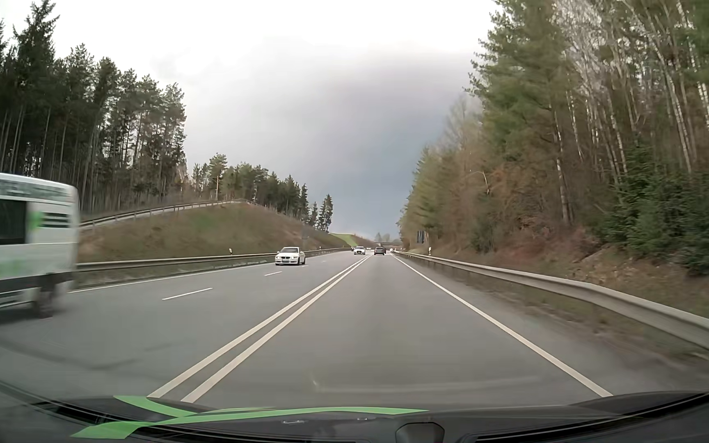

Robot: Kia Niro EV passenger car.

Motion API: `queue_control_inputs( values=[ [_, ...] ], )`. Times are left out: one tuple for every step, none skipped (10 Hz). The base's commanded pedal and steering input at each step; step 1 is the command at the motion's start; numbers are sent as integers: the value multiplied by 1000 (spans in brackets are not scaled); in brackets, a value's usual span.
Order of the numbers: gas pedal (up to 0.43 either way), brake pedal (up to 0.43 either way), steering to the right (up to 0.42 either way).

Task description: Follow the waypoints while adhering to traffic rules and regulations

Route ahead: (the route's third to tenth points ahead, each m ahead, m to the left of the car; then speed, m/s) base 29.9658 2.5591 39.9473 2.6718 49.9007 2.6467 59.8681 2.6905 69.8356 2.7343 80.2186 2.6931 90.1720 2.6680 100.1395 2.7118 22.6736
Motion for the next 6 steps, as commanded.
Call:
queue_control_inputs(
  values=[
    [169, 0, -4],
    [169, 0, -4],
    [169, 0, -4],
    [169, 0, -4],
    [169, 0, -3],
    [169, 0, -3]
  ],
)
